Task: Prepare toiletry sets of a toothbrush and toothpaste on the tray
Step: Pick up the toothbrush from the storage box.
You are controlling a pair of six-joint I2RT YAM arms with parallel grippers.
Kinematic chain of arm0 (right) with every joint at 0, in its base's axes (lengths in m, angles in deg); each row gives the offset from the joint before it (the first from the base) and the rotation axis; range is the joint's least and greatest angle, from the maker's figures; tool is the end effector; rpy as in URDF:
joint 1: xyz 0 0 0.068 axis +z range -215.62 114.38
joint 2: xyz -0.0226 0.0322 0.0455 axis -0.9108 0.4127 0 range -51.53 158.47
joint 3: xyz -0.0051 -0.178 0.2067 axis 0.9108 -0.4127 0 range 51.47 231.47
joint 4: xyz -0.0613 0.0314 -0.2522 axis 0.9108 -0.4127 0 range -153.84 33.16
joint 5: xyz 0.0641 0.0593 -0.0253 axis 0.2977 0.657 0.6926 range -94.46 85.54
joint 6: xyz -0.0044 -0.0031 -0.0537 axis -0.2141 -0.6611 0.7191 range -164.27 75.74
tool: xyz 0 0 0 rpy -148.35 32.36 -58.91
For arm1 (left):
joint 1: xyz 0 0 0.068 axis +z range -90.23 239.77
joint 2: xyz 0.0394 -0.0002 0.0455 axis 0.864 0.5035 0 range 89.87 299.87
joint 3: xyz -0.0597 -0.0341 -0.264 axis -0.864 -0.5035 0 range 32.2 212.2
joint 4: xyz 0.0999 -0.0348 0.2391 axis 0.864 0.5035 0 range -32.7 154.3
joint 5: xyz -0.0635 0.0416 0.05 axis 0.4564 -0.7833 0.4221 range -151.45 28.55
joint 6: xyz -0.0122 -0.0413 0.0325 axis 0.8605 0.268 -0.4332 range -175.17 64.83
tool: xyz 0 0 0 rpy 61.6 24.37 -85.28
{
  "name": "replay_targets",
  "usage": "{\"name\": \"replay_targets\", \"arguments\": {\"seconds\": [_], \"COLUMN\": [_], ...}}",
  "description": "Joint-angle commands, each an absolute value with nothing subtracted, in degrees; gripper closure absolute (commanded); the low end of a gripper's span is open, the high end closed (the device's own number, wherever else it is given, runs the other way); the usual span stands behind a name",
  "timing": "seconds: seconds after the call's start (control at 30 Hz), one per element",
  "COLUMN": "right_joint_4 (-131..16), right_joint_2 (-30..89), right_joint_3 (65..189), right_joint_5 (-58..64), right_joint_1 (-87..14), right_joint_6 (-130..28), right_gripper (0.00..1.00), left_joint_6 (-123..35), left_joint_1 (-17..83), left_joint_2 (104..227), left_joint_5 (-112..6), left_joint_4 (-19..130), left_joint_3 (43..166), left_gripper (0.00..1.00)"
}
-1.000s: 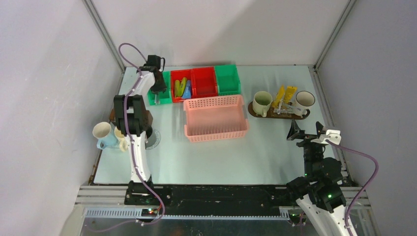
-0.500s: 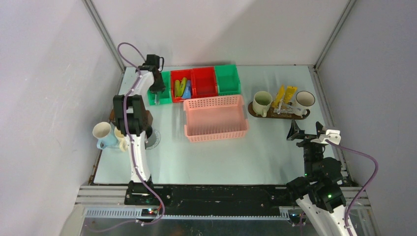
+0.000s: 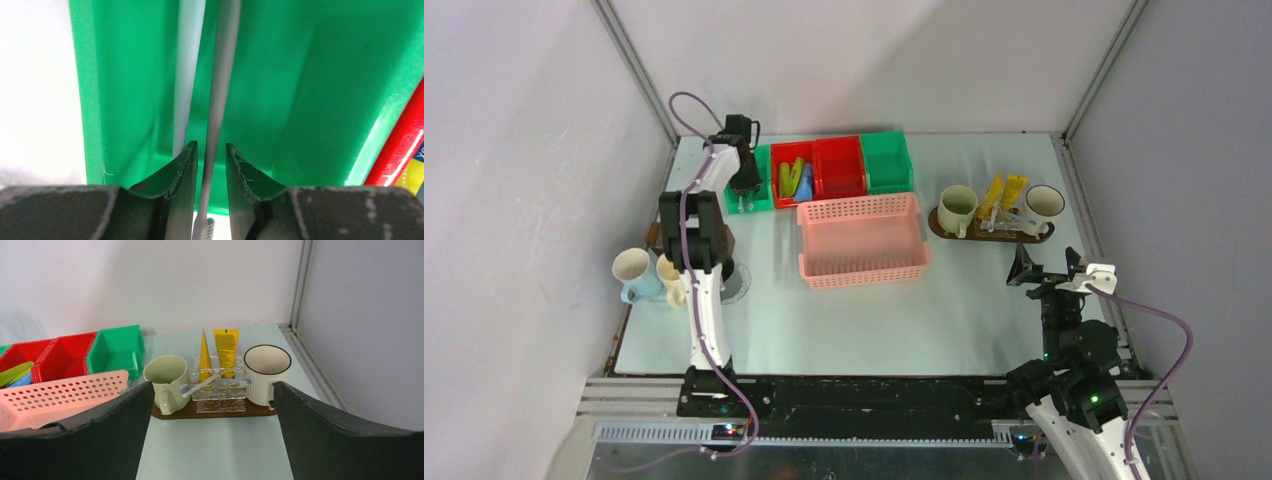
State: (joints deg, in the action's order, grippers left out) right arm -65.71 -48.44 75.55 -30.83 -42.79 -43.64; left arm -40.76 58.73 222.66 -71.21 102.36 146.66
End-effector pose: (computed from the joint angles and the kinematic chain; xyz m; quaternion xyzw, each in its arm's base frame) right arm 0.0681 0.0114 0.2937 0.0493 0.6352 0.0052 0.7707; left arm 0.4997 -0.0030 0.1895 -0.1324 0.9608 0.0512 0.2383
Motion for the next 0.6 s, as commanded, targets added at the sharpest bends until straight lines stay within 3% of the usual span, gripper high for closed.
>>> {"name": "replay_targets", "arguments": {"seconds": [0.0, 0.3, 0.57], "right_joint_4": [-64.53, -64.41, -64.23], "right_joint_2": [-48.63, -48.80, -49.49], "right_joint_3": [75.29, 75.29, 75.22], "right_joint_5": [-30.34, -29.96, -29.81], "right_joint_1": [-42.99, -43.03, -43.03], "right_joint_6": [-43.73, -43.87, -43.98], "right_gripper": [0.08, 0.09, 0.08], "left_joint_6": [-41.63, -41.71, -41.25], "left_joint_1": [59.16, 59.16, 58.94], "left_joint_2": [222.79, 219.55, 213.45], "left_joint_5": [-70.27, -68.75, -68.46], "left_joint_4": [103.77, 102.28, 106.54], "left_joint_3": [149.33, 148.99, 150.79], "left_gripper": [0.70, 0.96, 1.00]}}
